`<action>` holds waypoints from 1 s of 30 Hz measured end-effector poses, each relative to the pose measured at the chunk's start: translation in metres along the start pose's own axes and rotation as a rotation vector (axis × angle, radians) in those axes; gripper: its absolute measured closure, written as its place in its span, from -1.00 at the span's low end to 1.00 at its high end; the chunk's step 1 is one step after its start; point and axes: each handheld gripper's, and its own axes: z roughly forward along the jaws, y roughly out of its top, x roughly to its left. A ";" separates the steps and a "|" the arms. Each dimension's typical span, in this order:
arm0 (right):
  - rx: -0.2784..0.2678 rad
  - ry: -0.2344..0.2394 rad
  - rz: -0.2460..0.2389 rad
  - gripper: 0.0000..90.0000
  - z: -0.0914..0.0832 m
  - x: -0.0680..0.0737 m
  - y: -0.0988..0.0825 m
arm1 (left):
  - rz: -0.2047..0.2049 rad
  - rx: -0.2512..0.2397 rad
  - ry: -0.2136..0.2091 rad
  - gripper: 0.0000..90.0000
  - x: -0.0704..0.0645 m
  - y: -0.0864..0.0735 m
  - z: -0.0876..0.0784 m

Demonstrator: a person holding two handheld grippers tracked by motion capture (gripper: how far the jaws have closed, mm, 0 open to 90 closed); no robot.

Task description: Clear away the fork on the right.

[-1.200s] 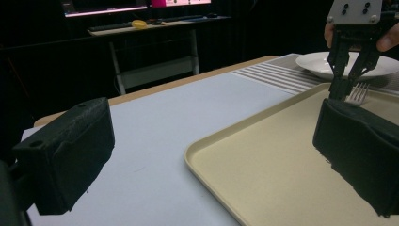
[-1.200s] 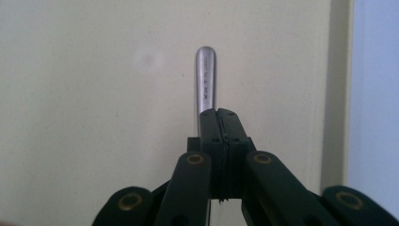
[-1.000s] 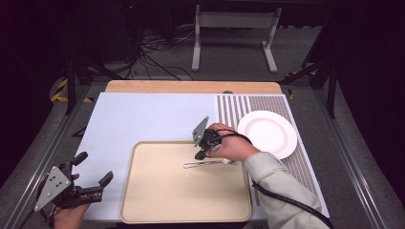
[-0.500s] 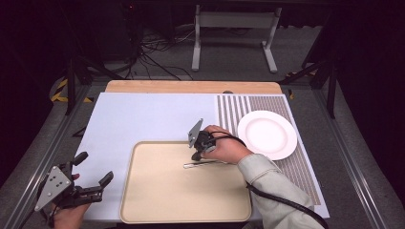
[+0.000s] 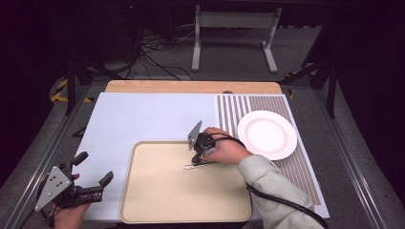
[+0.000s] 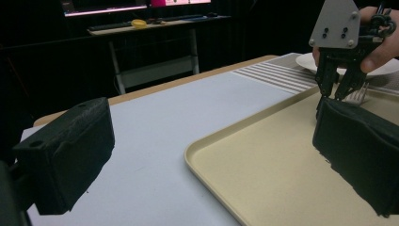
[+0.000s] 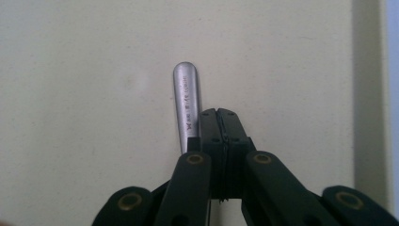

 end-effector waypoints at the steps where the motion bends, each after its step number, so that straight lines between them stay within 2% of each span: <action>1: 0.005 0.009 -0.003 1.00 0.000 0.002 0.000 | 0.002 0.000 0.001 -0.99 0.000 0.000 0.000; 9: 0.037 0.063 -0.022 1.00 -0.003 0.020 -0.006 | 0.000 0.001 0.001 -0.99 0.000 0.000 0.000; 12: 0.030 0.076 -0.027 1.00 -0.004 0.025 -0.009 | 0.004 0.001 0.001 -0.99 -0.001 0.000 0.001; 22: 0.066 0.105 -0.040 1.00 -0.011 0.042 -0.021 | 0.003 0.004 0.002 -0.99 -0.001 0.000 0.001; 30: 0.065 0.112 -0.039 1.00 -0.017 0.057 -0.036 | 0.003 0.009 0.004 -0.99 -0.001 0.000 0.001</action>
